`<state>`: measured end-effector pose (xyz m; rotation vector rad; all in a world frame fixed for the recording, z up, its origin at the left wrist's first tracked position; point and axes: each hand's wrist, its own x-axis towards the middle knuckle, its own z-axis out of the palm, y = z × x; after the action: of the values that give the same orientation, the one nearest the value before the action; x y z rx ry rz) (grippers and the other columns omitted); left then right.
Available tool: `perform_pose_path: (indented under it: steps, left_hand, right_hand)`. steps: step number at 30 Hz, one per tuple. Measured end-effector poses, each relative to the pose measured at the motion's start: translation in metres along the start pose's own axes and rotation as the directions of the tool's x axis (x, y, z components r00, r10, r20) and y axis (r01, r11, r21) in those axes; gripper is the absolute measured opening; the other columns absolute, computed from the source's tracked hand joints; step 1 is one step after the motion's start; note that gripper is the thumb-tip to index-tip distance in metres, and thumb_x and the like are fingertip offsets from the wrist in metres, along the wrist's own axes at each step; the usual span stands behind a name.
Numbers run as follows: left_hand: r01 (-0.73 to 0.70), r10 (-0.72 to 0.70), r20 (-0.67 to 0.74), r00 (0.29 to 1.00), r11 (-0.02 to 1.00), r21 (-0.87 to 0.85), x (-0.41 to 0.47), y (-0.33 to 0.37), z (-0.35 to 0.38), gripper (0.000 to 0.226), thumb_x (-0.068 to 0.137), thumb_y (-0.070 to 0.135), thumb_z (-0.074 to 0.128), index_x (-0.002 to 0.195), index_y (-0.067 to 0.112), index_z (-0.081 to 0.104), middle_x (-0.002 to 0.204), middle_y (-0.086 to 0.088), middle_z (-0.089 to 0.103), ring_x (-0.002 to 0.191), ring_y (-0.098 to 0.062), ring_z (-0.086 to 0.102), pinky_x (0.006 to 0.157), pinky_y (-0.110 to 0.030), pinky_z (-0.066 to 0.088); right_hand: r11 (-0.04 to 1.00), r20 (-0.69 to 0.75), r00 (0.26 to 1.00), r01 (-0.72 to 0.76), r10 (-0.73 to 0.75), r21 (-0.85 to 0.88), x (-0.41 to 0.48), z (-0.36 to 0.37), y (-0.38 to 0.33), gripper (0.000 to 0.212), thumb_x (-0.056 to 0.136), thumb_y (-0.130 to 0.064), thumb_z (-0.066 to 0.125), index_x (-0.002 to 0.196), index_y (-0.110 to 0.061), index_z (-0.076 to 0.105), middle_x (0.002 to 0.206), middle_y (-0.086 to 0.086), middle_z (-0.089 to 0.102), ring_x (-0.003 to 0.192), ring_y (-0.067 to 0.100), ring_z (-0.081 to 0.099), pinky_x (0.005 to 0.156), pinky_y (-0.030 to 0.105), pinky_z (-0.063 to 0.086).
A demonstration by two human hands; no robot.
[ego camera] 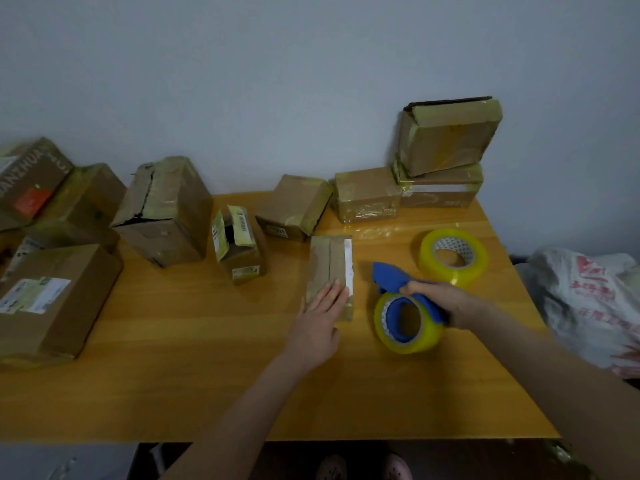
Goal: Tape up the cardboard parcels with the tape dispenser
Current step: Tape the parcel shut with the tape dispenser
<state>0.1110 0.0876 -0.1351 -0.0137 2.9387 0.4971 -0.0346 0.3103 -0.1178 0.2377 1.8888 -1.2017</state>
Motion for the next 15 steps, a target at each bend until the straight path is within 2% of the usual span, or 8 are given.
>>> perform_pose_path:
  steps: [2,4,5,7,9,10,11,15]
  left_hand:
    - [-0.004,0.006,0.034,0.999,0.999,-0.053,0.001,0.001,-0.005,0.073,0.094,0.012,0.044,0.152,0.031,0.002,0.157,0.014,-0.012,0.143,-0.004,-0.016,0.119,-0.046,-0.003]
    - [-0.022,0.022,-0.002,1.0,0.991,-0.129,-0.002,0.001,-0.012,0.073,0.094,0.011,0.045,0.15,0.034,0.004,0.157,0.015,-0.009,0.144,-0.004,-0.012,0.117,-0.045,-0.006]
    - [-0.019,0.006,-0.071,0.997,0.982,-0.186,-0.004,0.001,-0.014,0.072,0.094,0.011,0.046,0.149,0.035,0.007,0.157,0.015,-0.004,0.144,-0.004,-0.009,0.117,-0.043,-0.007]
    - [0.046,-0.148,-0.274,0.95,0.937,-0.345,-0.007,-0.004,-0.02,0.066,0.094,0.011,0.051,0.148,0.03,0.019,0.156,0.01,0.013,0.144,-0.006,0.007,0.117,-0.036,0.003]
    - [0.181,-0.409,-0.342,0.846,0.824,-0.537,-0.008,-0.012,-0.026,0.051,0.095,0.014,0.055,0.144,0.017,0.039,0.149,0.001,0.038,0.138,-0.013,0.032,0.114,-0.031,0.025]
    - [0.25,-0.515,-0.299,0.803,0.747,-0.616,-0.006,-0.016,-0.028,0.045,0.096,0.017,0.055,0.139,0.012,0.046,0.142,-0.003,0.048,0.131,-0.016,0.043,0.109,-0.029,0.034]
    - [0.31,-0.578,-0.247,0.778,0.695,-0.649,-0.004,-0.018,-0.03,0.041,0.096,0.019,0.055,0.136,0.009,0.051,0.136,-0.006,0.055,0.123,-0.017,0.051,0.101,-0.026,0.04]
    - [0.369,-0.591,-0.242,0.769,0.72,-0.587,0.008,-0.014,-0.029,0.025,0.093,0.022,0.059,0.113,0.012,0.07,0.106,0.0,0.072,0.087,-0.005,0.062,0.075,-0.008,0.044]
  right_hand:
    - [0.979,0.013,0.997,-0.08,0.079,0.188,0.001,0.008,0.015,0.048,0.079,-0.033,0.076,0.116,-0.005,0.065,0.1,0.015,0.072,0.089,0.031,0.068,0.09,0.047,0.054]
    - [0.976,-0.01,0.997,-0.071,0.074,0.207,0.001,0.011,0.021,0.052,0.081,-0.038,0.073,0.119,-0.004,0.064,0.105,0.015,0.07,0.093,0.03,0.065,0.091,0.047,0.052]
    - [0.99,-0.058,0.998,-0.028,0.036,0.138,0.0,0.01,0.019,0.053,0.082,-0.039,0.072,0.122,-0.005,0.063,0.104,0.012,0.07,0.093,0.028,0.065,0.087,0.044,0.052]
    - [0.977,-0.205,0.967,0.117,-0.153,-0.179,-0.003,0.009,0.01,0.056,0.085,-0.041,0.07,0.13,-0.009,0.059,0.111,0.004,0.068,0.099,0.023,0.064,0.082,0.035,0.052]
    - [0.831,-0.303,0.85,0.243,-0.43,-0.5,-0.011,0.015,-0.003,0.056,0.088,-0.043,0.066,0.133,-0.012,0.057,0.124,0.004,0.065,0.109,0.023,0.061,0.086,0.035,0.05]
    - [0.783,-0.302,0.802,0.299,-0.516,-0.545,-0.017,0.025,-0.011,0.051,0.09,-0.043,0.064,0.13,-0.012,0.059,0.121,0.005,0.066,0.105,0.023,0.062,0.085,0.035,0.05]
    - [0.757,-0.269,0.788,0.342,-0.554,-0.556,-0.022,0.038,-0.016,0.046,0.092,-0.043,0.061,0.126,-0.011,0.061,0.114,0.008,0.069,0.098,0.023,0.063,0.081,0.035,0.051]
    - [0.712,-0.043,0.854,0.403,-0.518,-0.575,-0.018,0.102,-0.016,0.044,0.099,-0.042,0.045,0.135,-0.017,0.053,0.085,0.002,0.066,0.073,0.016,0.063,0.055,0.02,0.044]
